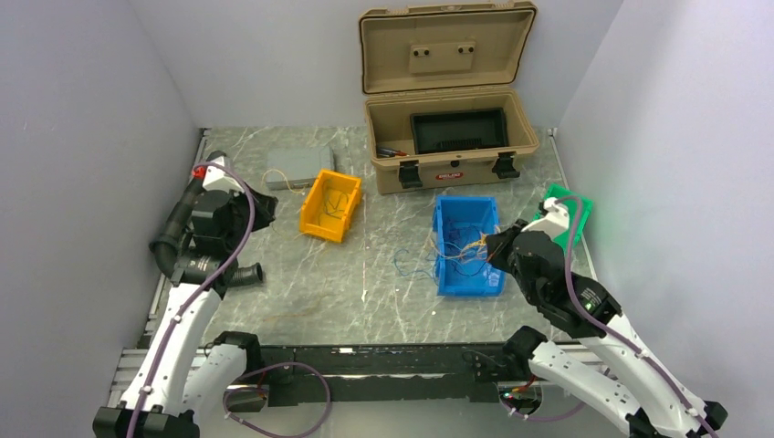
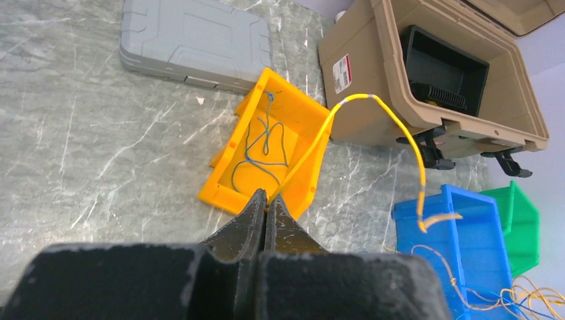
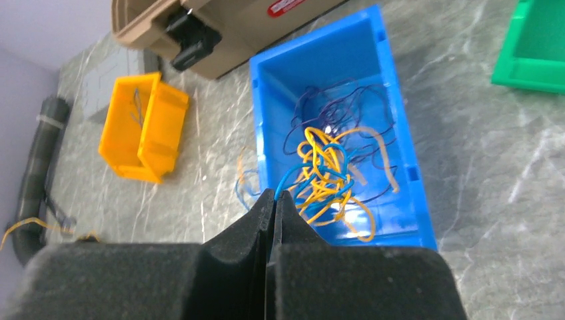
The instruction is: Untangle the cables
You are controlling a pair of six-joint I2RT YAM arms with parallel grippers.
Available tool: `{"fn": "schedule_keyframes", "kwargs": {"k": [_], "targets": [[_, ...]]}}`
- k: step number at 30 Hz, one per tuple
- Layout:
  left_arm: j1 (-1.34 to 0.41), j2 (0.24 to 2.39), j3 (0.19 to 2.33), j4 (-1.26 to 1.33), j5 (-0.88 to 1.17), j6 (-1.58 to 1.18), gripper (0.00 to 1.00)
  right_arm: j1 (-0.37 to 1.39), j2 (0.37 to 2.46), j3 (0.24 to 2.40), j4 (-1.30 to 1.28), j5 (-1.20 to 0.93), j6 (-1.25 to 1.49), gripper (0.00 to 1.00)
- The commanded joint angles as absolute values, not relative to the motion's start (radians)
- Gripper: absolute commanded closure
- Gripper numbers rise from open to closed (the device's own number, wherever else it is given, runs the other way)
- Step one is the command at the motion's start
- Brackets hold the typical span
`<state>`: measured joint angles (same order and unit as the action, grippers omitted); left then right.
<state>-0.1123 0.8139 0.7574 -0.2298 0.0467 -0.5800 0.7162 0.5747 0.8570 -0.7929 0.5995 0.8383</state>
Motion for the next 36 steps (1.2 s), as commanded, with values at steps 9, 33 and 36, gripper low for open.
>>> {"fn": "schedule_keyframes", "kwargs": {"k": [9,33,36], "targets": [[-0.109,0.795,0.952,-0.338,0.205,-0.435,1.0,0.718,0.722,1.014,-0.428,-0.005,0.425,1.0],[-0.158,0.946,1.388,-0.165,0.739,-0.703,1.0,0.938,1.109,0.84,0.207,-0.485,0.224,0.05],[-0.172,0.963,1.405,-0.143,0.736,-0.731,1.0,0.961,1.17,0.833,0.294,-0.456,0.21,0.05]]}}
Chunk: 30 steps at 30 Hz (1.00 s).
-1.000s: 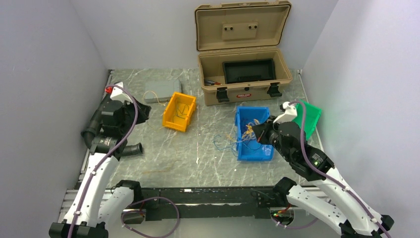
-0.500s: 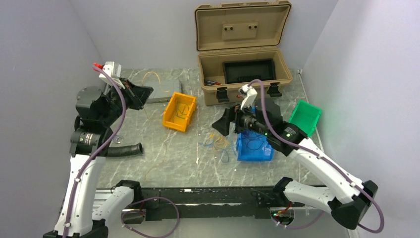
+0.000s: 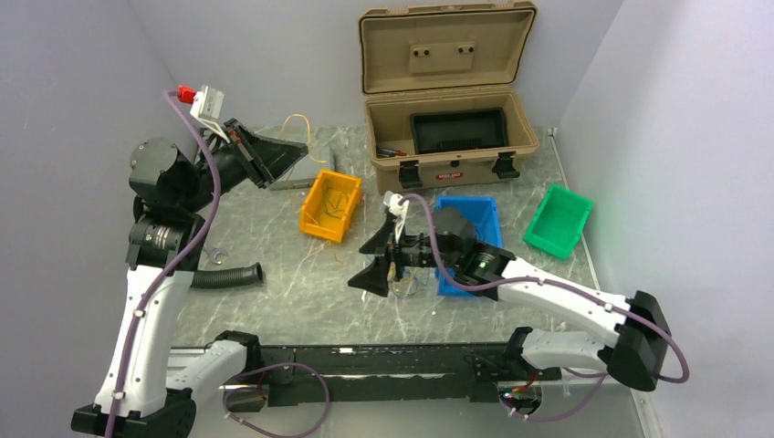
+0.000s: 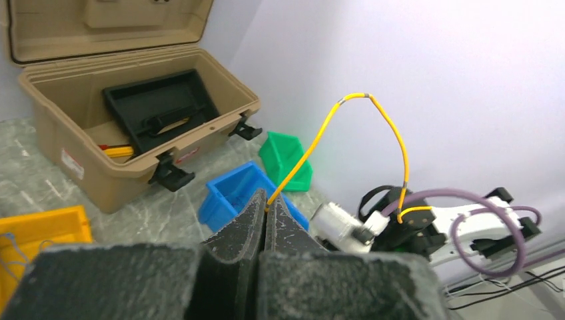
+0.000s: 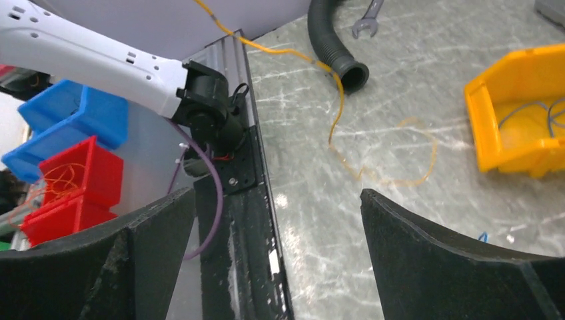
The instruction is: Untangle the cables
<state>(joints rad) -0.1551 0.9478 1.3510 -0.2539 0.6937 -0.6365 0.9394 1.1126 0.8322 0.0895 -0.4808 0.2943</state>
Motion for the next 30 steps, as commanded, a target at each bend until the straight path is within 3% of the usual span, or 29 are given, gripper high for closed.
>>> {"fn": "schedule_keyframes", "kwargs": {"k": [1,8,12,15,17,19,22,23,30], "targets": [[-0.174,0.967,1.412,-0.139,0.733,-0.737,1.0,0.966,1.189,0.834,0.32,-0.439,0.206,0.05],[-0.183,0.975,1.413,-0.123,0.724,-0.761,1.0,0.984,1.322,0.866,0.48,-0.317,0.219,0.21],[-0.184,0.976,1.398,-0.151,0.696,-0.746,1.0,0.995,1.38,0.907,0.525,-0.373,0.246,0.29],[-0.184,0.973,1.37,-0.173,0.663,-0.73,1.0,0.999,1.377,0.925,0.538,-0.413,0.276,0.42],[-0.183,0.976,1.351,-0.178,0.647,-0.724,1.0,0.999,1.361,0.923,0.552,-0.439,0.292,0.44],[-0.184,0.981,1.33,-0.158,0.653,-0.74,1.0,0.999,1.355,0.932,0.542,-0.454,0.3,0.38],[-0.183,0.993,1.32,-0.116,0.668,-0.772,1.0,1.001,1.37,0.945,0.518,-0.432,0.291,0.16],[-0.184,0.995,1.325,-0.11,0.675,-0.777,1.0,1.003,1.377,0.946,0.514,-0.415,0.293,0.13],[-0.183,0.987,1.353,-0.16,0.665,-0.743,1.0,1.002,1.411,0.972,0.533,-0.367,0.294,0.12]]}}
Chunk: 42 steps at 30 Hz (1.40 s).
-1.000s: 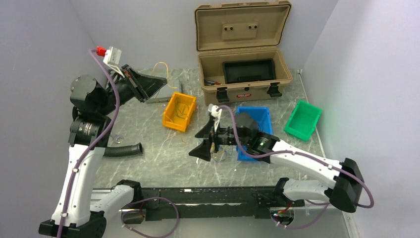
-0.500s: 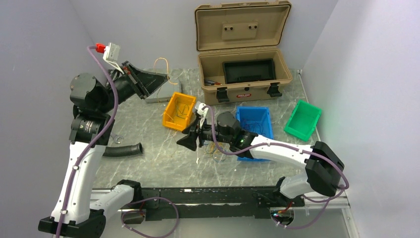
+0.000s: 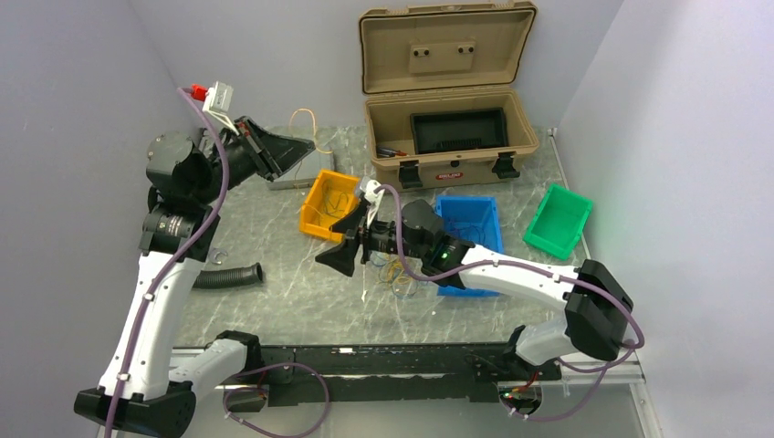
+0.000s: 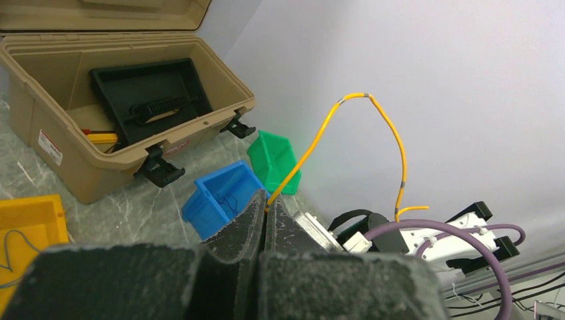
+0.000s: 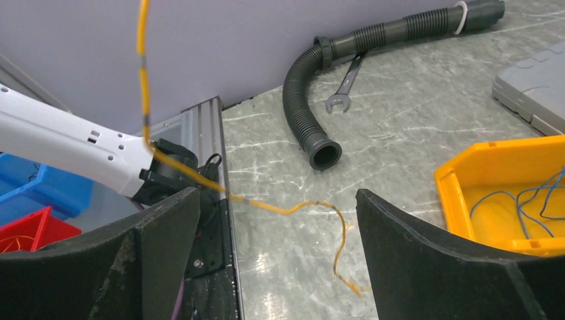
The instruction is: Untangle the cables
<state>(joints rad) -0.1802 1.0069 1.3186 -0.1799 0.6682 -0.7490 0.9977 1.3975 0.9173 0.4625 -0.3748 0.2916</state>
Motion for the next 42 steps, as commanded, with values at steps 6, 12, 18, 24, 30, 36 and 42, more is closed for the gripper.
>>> {"fn": "schedule_keyframes", "kwargs": {"k": [6,12,18,24,30,36,42], "targets": [[-0.183,0.992,1.324,-0.145,0.68,-0.75,1.0,1.007,1.451,1.07,0.493,-0.406,0.277,0.45],[-0.172,1.021,1.337,-0.274,0.581,-0.638,1.0,1.013,1.369,1.049,0.413,-0.42,0.294,1.0],[-0.139,1.112,1.273,-0.427,0.501,-0.549,1.0,1.012,1.129,1.007,0.254,-0.341,0.33,1.0],[-0.152,1.113,1.012,-0.288,0.523,-0.589,1.0,1.011,1.003,1.163,0.079,-0.226,0.295,1.0],[-0.237,1.086,0.863,-0.216,0.496,-0.624,1.0,1.008,1.03,1.332,0.006,-0.08,0.215,1.0],[-0.298,1.059,0.771,-0.114,0.559,-0.666,0.72,1.006,1.058,1.394,-0.046,0.033,0.199,1.0],[-0.325,1.01,0.782,-0.137,0.516,-0.634,0.19,0.997,1.088,1.524,-0.238,0.226,0.178,1.0]]}}
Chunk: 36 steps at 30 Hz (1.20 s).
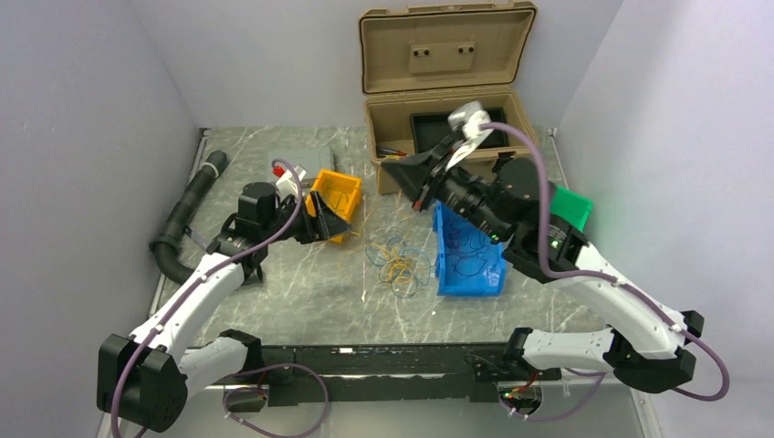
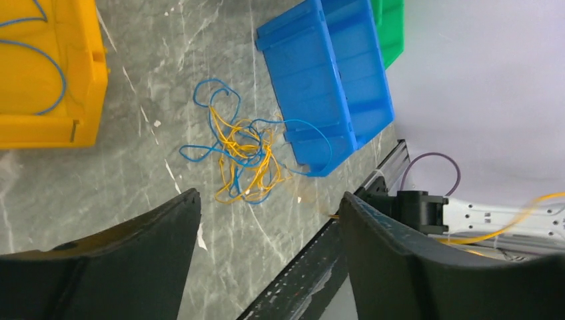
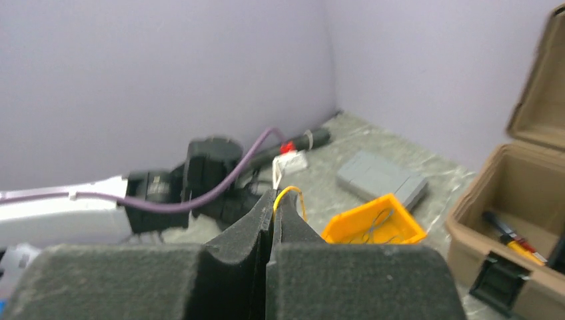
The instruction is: Untangle the cables
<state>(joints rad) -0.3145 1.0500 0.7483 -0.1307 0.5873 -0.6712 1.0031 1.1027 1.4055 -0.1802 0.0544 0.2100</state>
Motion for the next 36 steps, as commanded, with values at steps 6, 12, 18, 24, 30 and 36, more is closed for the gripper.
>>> {"fn": "schedule_keyframes", "kwargs": {"k": [6,12,18,24,30,36], "targets": [[-0.325,0.972,0.898,-0.384,0.396,-0.479,0.14,0.918,1.133,1.693,-0.552,0.471,0.206,1.0],[-0.325,0.901,0.875,-0.42,0.374,-0.452,0.12,0.692,1.111,1.709,-0.726,0.449,0.28,1.0],[-0.325,0.879,0.896,-0.445,0.411,-0.434,0.11,0.539,1.101,1.688,-0.876,0.517,0.337,1.0],[-0.325,0.877,0.91,-0.452,0.483,-0.415,0.1,0.309,1.046,1.593,-0.944,0.499,0.409,1.0],[-0.325,0.86,0.912,-0.475,0.517,-0.374,0.1,0.154,1.039,1.529,-0.976,0.535,0.479,1.0],[-0.325,0.838,0.9,-0.479,0.56,-0.362,0.1,0.036,1.042,1.46,-0.948,0.508,0.477,1.0]]}}
